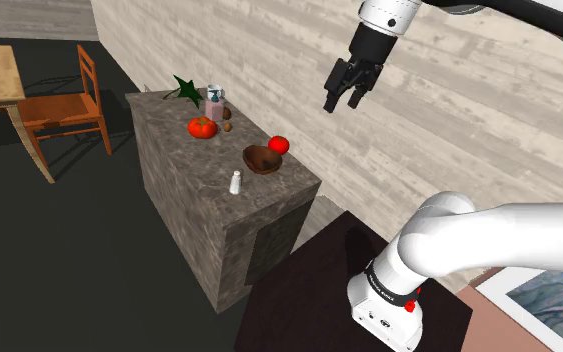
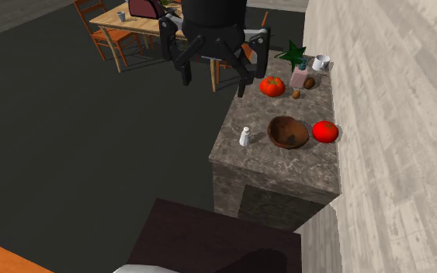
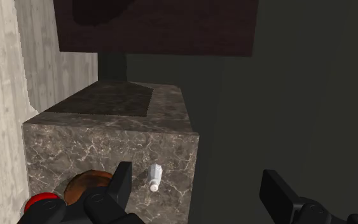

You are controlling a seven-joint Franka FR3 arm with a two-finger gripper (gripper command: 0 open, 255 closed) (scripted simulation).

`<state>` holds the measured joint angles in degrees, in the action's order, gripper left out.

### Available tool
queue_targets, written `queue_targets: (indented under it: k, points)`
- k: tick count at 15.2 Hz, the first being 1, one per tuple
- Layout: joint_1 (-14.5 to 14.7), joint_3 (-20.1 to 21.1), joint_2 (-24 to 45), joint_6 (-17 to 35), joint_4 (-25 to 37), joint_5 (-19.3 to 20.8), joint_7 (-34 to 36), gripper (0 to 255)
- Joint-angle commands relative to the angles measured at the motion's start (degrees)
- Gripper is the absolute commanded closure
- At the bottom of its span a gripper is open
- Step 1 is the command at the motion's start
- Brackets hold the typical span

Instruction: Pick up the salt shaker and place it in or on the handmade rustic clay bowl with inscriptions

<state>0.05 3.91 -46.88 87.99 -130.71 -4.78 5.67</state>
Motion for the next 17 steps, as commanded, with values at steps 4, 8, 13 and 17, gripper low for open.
queue_targets:
  k: [4,8,13,17]
  points:
    - [-0.33,0.11,3.25,5.63,-2.64,0.24,-0.44,0]
    - [-0.79,0.27,8.63,13.11,-5.10,0.57,-0.92,0]
    - [-1.40,0.45,16.85,22.22,-6.42,1.11,-1.33,0]
    - [-1.92,0.58,24.42,29.07,-6.04,1.69,-1.49,0]
